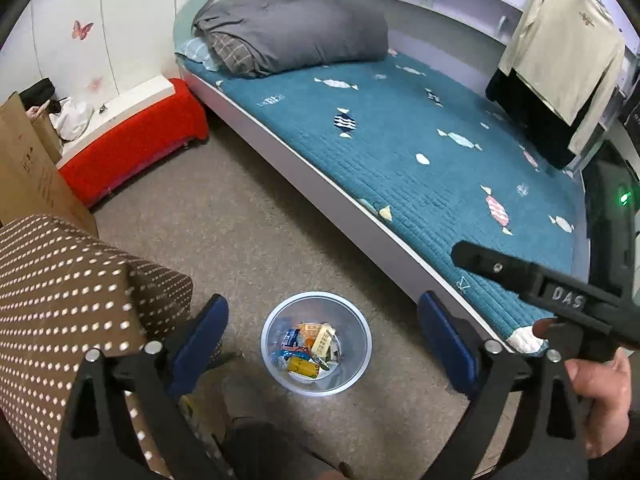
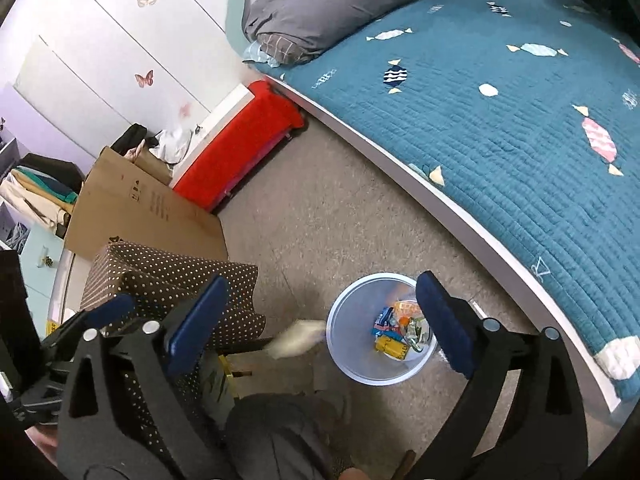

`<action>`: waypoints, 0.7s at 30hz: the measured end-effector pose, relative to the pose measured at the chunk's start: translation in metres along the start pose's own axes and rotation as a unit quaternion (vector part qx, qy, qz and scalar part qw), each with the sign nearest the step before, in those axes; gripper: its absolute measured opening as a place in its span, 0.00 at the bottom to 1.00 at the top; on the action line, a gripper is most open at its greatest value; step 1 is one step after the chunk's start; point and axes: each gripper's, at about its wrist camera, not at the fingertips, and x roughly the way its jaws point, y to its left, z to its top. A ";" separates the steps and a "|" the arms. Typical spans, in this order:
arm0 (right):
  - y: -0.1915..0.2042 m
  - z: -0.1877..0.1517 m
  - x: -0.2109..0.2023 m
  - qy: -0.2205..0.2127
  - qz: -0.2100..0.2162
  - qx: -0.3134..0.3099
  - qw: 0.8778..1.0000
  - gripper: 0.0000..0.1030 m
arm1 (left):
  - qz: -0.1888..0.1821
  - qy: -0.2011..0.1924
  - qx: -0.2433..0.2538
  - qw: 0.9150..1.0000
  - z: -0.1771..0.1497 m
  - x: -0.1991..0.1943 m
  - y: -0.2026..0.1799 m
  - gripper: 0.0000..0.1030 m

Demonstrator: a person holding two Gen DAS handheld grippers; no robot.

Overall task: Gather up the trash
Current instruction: 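Carry the red string and cream tag to the wastebasket and release both, then move both tools back over the table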

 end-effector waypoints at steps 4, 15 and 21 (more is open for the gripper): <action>0.008 -0.008 0.002 0.006 -0.021 -0.007 1.000 0.94 | 0.015 -0.015 -0.012 1.000 -0.007 -0.021 0.010 0.91; 0.072 -0.019 -0.017 -0.006 -0.008 -0.067 0.998 0.94 | 0.045 -0.079 -0.022 0.996 -0.035 -0.097 0.033 0.91; 0.123 -0.024 -0.035 -0.022 0.013 -0.110 0.994 0.94 | 0.057 -0.112 -0.037 0.991 -0.049 -0.138 0.053 0.91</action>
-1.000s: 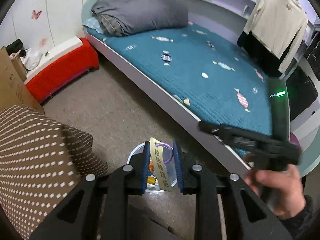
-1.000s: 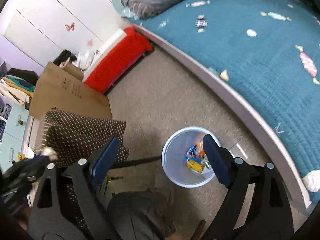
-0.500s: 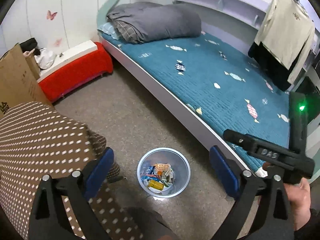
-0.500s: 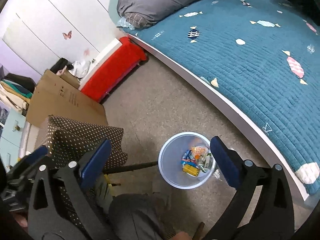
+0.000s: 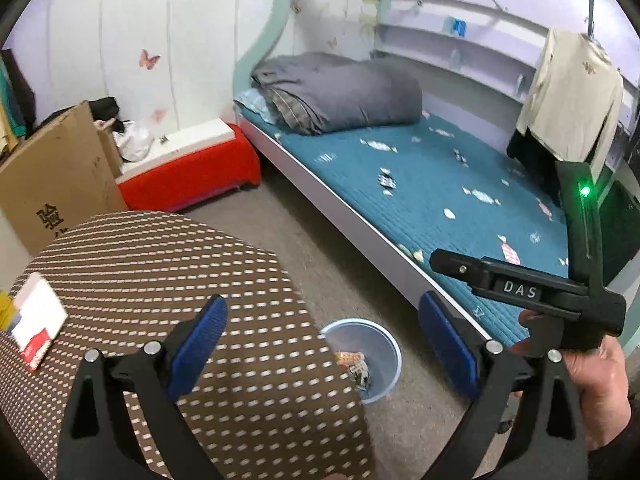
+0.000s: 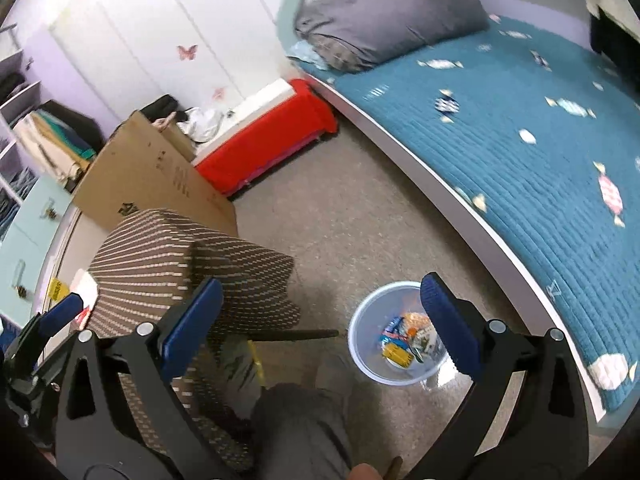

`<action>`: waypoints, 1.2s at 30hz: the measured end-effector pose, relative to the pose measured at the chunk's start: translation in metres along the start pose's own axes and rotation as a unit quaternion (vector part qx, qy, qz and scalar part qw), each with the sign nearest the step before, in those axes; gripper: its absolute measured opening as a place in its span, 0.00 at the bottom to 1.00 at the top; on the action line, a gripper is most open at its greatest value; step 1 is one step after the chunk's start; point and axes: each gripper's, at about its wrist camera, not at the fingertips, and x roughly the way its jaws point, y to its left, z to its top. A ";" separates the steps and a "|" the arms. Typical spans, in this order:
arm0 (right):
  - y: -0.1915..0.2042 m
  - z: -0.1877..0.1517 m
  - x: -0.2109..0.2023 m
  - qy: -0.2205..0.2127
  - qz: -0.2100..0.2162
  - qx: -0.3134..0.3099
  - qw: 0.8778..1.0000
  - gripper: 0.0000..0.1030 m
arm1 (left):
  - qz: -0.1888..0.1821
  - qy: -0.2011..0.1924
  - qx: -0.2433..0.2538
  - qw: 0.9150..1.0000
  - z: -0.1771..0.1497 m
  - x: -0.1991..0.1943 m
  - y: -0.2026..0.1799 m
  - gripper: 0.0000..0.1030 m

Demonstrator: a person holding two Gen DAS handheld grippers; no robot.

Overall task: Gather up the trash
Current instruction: 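Move both tools back over the table, then grasp the white-red paper box with the right gripper while the left grasps the yellow box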

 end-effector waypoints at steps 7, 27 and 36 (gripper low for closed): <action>0.068 0.005 -0.013 -0.012 0.024 -0.060 0.998 0.94 | 0.030 -0.034 -0.033 0.998 -0.010 -0.046 0.049 0.93; 0.297 -0.057 0.064 0.081 0.124 -0.275 0.950 0.94 | 0.174 -0.062 -0.198 0.963 -0.093 -0.134 0.245 0.93; 0.375 -0.089 0.132 0.133 0.141 -0.371 0.908 0.94 | 0.216 -0.043 -0.255 0.941 -0.132 -0.139 0.309 0.93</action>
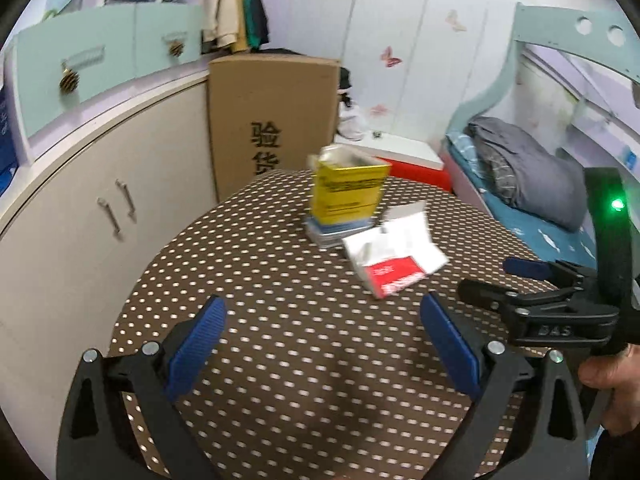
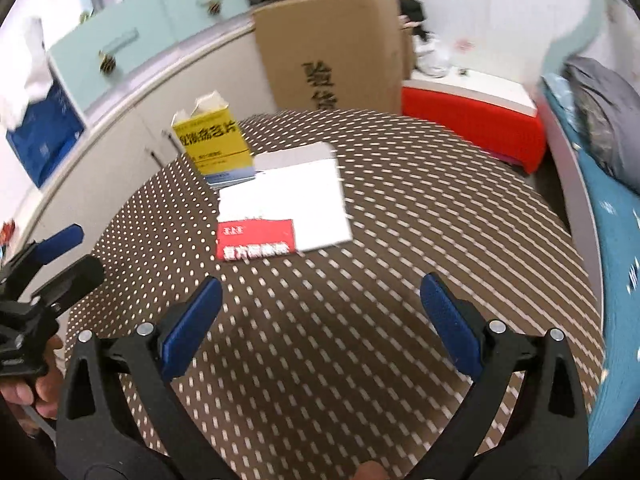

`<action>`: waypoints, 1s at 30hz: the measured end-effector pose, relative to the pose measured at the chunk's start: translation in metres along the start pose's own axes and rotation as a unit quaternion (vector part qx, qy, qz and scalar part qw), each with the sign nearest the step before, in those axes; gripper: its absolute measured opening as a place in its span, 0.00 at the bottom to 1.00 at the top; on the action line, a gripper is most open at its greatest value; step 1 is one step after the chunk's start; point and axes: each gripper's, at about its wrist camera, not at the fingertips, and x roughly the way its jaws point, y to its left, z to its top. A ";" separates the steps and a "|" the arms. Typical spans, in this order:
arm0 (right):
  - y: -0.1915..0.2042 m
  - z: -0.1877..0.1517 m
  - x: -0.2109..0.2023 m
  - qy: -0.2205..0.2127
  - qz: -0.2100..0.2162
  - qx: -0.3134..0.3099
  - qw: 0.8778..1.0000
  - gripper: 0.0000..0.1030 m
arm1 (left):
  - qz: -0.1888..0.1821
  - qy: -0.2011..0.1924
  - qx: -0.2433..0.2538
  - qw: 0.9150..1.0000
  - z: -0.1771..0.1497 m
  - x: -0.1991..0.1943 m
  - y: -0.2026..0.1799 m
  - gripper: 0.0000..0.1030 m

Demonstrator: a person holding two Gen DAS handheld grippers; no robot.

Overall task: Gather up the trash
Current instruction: 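Grasp the white-red paper box with the right gripper while the left grasps the yellow box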

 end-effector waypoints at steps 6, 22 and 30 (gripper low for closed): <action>0.013 0.021 0.032 0.015 0.014 -0.023 1.000 0.94 | 0.012 0.002 -0.003 1.000 0.009 0.020 0.020 0.93; 0.042 0.036 0.069 0.030 -0.036 -0.076 0.996 0.94 | 0.007 0.008 -0.006 1.000 0.025 0.055 0.035 0.93; 0.024 0.040 0.068 0.015 -0.032 -0.048 0.998 0.94 | -0.002 0.008 0.019 1.000 0.037 0.072 0.027 0.93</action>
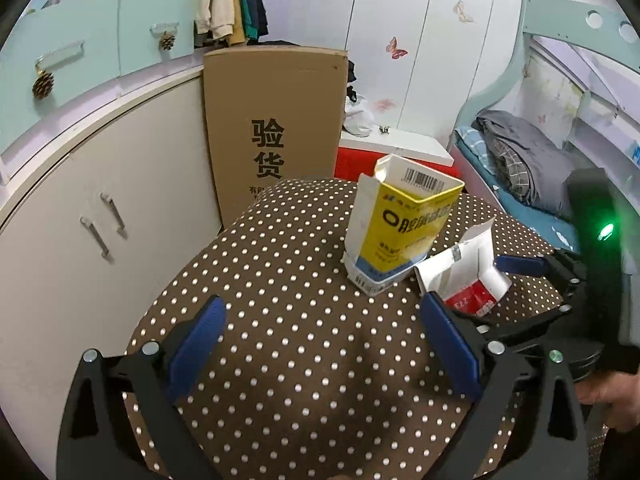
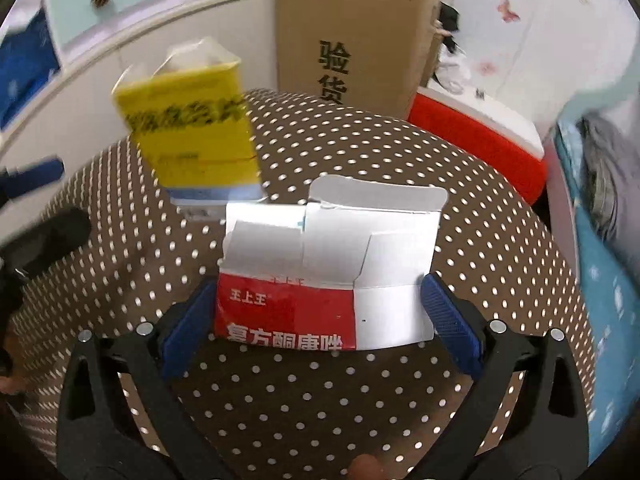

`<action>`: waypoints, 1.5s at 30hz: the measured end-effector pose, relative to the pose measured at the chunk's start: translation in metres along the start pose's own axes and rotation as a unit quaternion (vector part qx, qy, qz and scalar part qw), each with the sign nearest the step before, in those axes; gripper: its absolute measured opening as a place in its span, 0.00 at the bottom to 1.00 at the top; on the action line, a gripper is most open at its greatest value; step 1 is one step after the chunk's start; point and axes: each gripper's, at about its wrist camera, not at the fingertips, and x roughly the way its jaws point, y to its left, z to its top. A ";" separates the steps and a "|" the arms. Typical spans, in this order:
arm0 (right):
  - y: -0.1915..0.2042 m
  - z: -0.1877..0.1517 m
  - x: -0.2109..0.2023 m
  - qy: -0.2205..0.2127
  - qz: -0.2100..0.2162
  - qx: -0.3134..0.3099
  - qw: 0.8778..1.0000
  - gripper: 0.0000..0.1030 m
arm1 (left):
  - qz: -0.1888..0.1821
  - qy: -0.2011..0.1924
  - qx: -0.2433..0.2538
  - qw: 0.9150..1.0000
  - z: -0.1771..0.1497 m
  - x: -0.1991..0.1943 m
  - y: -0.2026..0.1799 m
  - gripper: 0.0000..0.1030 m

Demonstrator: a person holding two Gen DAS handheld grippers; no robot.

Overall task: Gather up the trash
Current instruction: 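Grasp the white-red paper box with the right gripper while the left grasps the yellow box, then carry the yellow box and white-red box to the wastebasket and release both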

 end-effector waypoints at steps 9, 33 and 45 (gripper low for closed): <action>-0.043 -0.008 -0.029 -0.013 -0.031 0.042 0.999 0.94 | -0.050 -0.006 0.054 0.997 0.019 0.036 -0.023 0.93; -0.074 0.029 0.012 0.004 0.199 -0.014 0.980 0.48 | -0.052 0.001 0.020 0.998 0.006 0.021 0.007 0.51; -0.018 -0.049 -0.039 0.012 0.238 -0.032 0.971 0.37 | -0.023 0.006 -0.014 1.000 -0.036 -0.038 0.016 0.51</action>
